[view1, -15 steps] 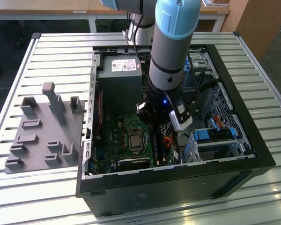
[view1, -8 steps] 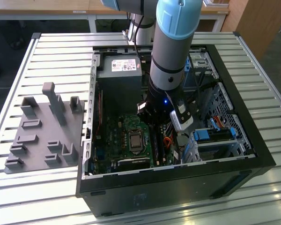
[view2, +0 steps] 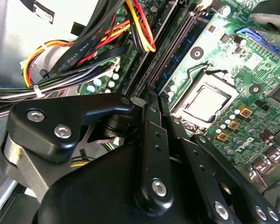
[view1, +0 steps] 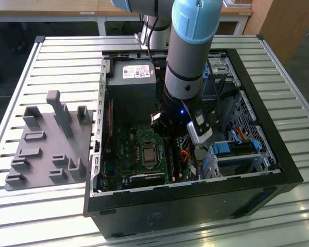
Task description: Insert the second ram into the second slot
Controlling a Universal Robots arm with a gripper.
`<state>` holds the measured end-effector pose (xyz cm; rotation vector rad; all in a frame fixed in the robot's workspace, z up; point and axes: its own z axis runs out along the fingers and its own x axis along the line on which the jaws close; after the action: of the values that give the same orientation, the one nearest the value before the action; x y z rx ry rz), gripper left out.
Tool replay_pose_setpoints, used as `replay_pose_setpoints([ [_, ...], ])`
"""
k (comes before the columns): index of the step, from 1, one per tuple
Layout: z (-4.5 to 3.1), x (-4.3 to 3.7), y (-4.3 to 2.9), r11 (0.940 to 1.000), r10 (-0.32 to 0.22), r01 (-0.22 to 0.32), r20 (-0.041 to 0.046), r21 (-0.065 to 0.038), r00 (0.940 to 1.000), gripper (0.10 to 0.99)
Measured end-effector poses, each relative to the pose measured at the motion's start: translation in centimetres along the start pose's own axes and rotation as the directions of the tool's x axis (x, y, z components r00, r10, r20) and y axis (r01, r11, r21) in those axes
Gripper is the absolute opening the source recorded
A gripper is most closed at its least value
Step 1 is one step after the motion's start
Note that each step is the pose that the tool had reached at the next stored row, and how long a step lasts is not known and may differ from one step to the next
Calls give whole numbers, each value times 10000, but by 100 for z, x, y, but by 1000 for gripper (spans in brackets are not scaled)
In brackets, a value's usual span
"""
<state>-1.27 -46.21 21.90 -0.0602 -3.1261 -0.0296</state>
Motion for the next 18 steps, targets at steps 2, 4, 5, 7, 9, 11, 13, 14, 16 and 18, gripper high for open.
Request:
replay_pose_setpoints([
  [2, 0, 0, 0, 10000, 0, 0, 0, -1, 10000, 137],
  [4, 0, 0, 0, 10000, 0, 0, 0, 0, 10000, 137],
  [5, 0, 0, 0, 10000, -4, 4, 0, 0, 10000, 137],
  [7, 1, 0, 0, 10000, -36, 36, 0, 0, 10000, 137],
  [9, 1, 0, 0, 10000, -87, 87, -1, 1, 10000, 137],
  [11, 1, 0, 1, 9999, -130, 130, -2, 0, 9999, 137],
  [13, 2, -1, 4, 9999, -165, 165, -2, 0, 9999, 137],
  [14, 1, -1, 4, 9998, -174, 174, -3, 2, 9998, 137],
  [16, 1, 0, 4, 9998, -182, 182, -4, 3, 9998, 137],
  [18, 5, 0, 5, 9998, -183, 183, -3, 2, 9998, 137],
])
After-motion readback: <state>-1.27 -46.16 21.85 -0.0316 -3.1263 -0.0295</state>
